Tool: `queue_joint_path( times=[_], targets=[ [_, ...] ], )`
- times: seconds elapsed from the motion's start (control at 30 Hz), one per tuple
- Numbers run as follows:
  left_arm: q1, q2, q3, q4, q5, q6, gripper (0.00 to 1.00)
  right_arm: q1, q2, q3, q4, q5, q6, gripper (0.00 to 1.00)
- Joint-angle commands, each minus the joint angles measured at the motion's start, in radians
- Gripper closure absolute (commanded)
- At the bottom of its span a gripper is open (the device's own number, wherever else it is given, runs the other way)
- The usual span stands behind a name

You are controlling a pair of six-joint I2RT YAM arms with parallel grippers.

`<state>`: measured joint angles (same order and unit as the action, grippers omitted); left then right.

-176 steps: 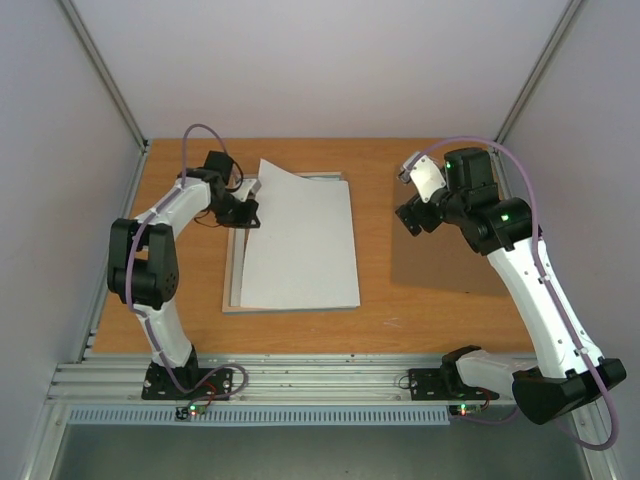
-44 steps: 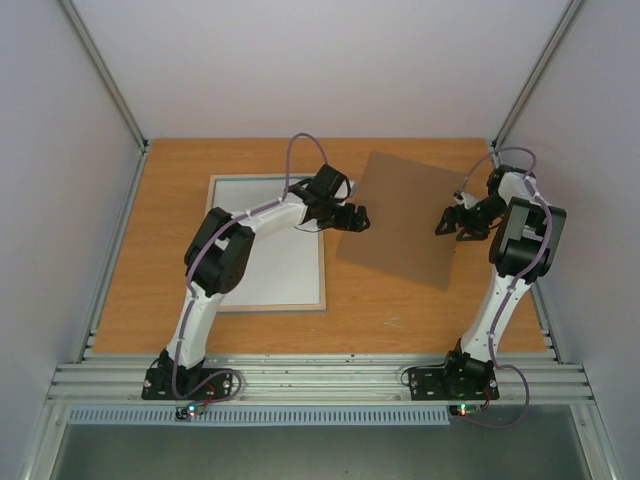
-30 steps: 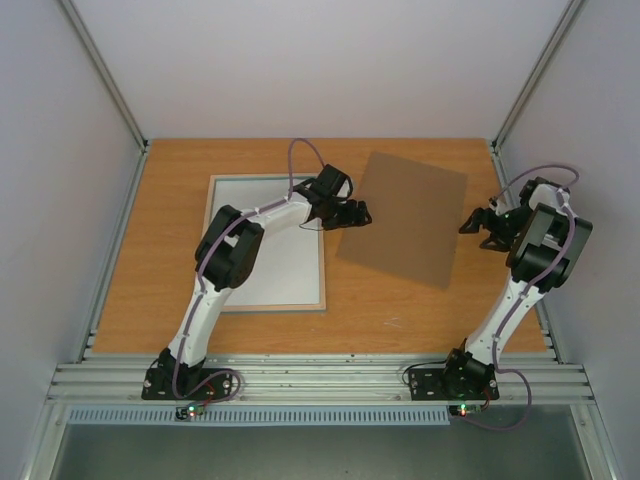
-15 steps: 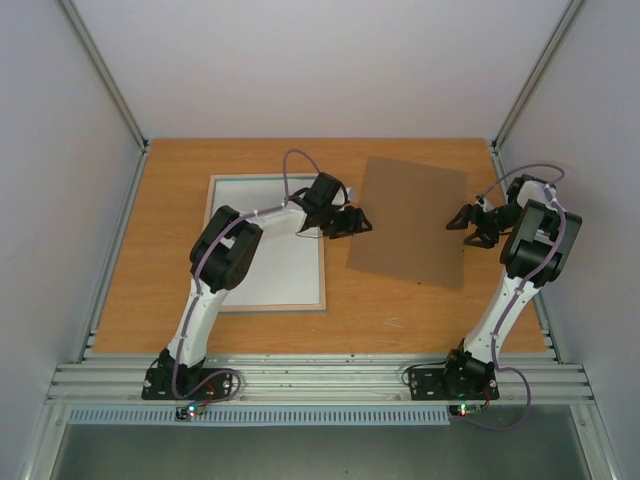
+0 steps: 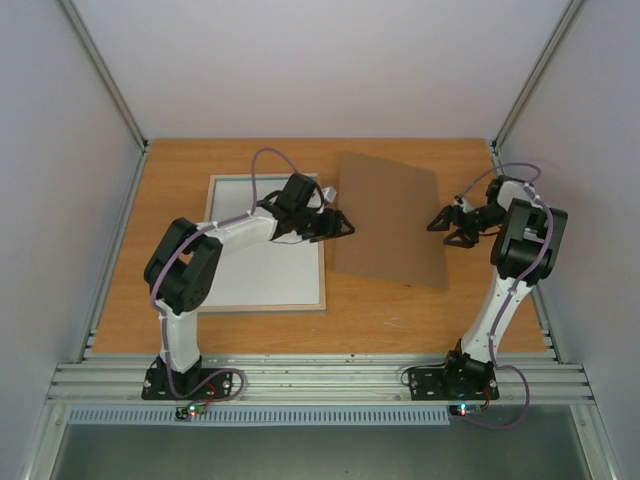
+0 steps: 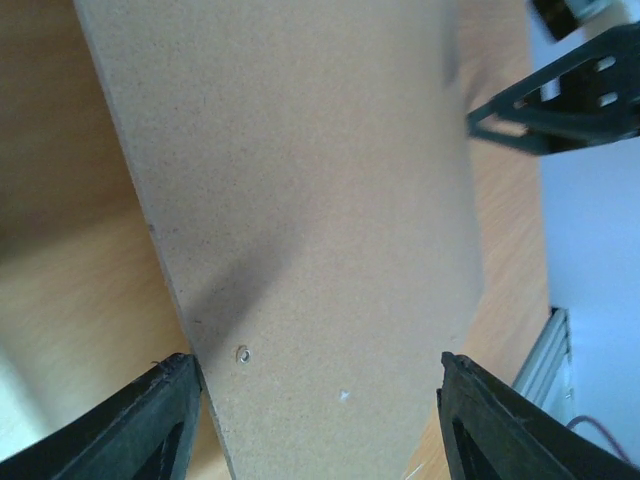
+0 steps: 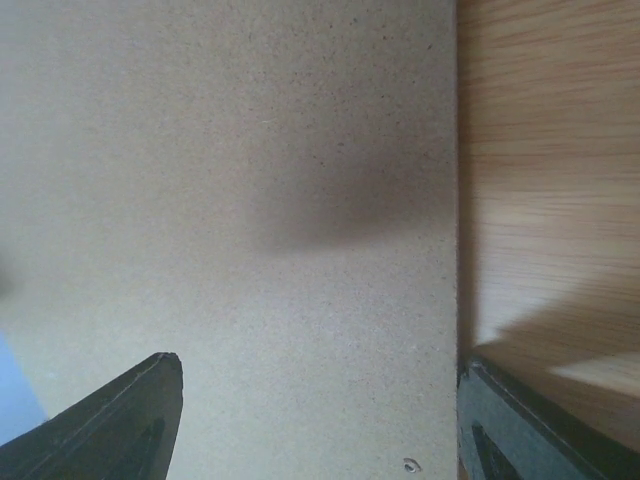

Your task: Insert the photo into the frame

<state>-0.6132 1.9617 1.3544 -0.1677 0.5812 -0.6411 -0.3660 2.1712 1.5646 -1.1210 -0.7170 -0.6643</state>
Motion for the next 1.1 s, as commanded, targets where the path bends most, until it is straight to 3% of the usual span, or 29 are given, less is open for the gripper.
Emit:
queue_joint_path(
  times=[0.0,0.2,0.43,0.6,0.7,0.87,1.07],
  targets=[
    [0.004,-0.068,-0.118,0.004,0.074,0.082,0.35,0.125,0.002,-0.074,-0.001,-0.128,0.033,0.25],
    [0.092,-0.113,-0.192,-0.056,0.041,0.152,0.31,0.168,-0.014,-0.14,0.041,-0.144,0.048,0.26],
    [0.111,-0.116,-0.201,-0.103,-0.014,0.171,0.27,0.168,-0.024,-0.165,0.06,-0.114,0.052,0.26],
    [0.128,-0.092,-0.181,-0.086,0.037,0.14,0.37,0.168,-0.025,-0.17,0.064,-0.11,0.051,0.26],
    [0.127,-0.112,-0.177,-0.018,0.108,0.109,0.56,0.168,-0.024,-0.173,0.066,-0.111,0.051,0.26],
    [0.127,-0.186,-0.173,0.114,0.172,0.048,0.74,0.168,-0.031,-0.186,0.072,-0.118,0.047,0.27],
    [0.117,-0.219,-0.11,0.157,0.225,-0.024,0.74,0.168,-0.055,-0.195,0.077,-0.151,0.049,0.28]
  ],
)
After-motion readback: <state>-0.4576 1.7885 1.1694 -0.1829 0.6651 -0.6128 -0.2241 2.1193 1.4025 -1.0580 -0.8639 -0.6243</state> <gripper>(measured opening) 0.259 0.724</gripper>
